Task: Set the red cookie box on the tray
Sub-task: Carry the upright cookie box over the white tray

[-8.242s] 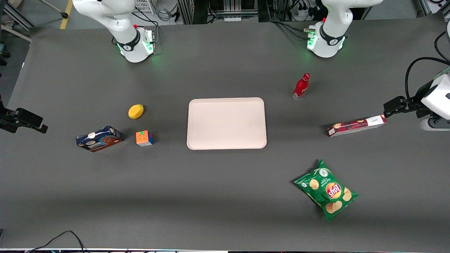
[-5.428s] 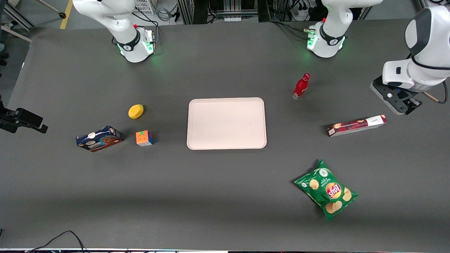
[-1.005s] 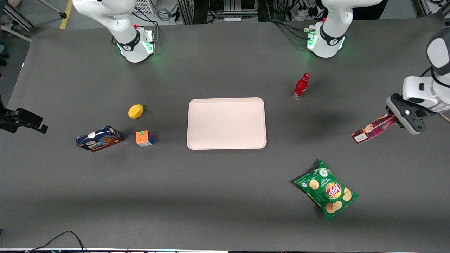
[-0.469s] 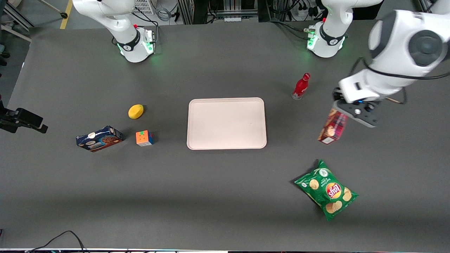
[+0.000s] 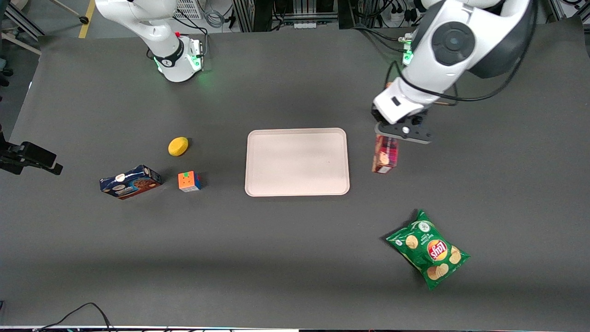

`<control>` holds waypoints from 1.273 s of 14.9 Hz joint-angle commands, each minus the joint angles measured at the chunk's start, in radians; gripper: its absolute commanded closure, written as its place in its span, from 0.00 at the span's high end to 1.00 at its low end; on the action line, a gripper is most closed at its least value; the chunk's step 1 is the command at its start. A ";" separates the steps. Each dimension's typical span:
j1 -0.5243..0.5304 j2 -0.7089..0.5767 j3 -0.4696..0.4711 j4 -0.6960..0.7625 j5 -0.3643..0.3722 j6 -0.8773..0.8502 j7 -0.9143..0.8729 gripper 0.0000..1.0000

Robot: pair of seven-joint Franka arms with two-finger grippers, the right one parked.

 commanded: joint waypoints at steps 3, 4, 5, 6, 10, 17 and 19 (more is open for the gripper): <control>-0.002 0.082 -0.171 -0.011 -0.005 0.142 -0.376 0.04; -0.008 0.099 -0.184 -0.020 0.013 0.172 -0.424 0.04; -0.022 0.121 -0.201 -0.032 0.051 0.200 -0.485 0.04; -0.031 0.141 -0.223 -0.047 0.114 0.231 -0.557 0.04; -0.048 0.268 -0.264 -0.089 0.312 0.326 -0.708 0.04; -0.081 0.483 -0.264 -0.089 0.663 0.435 -0.930 0.04; -0.081 0.523 -0.264 -0.087 0.712 0.458 -0.958 0.06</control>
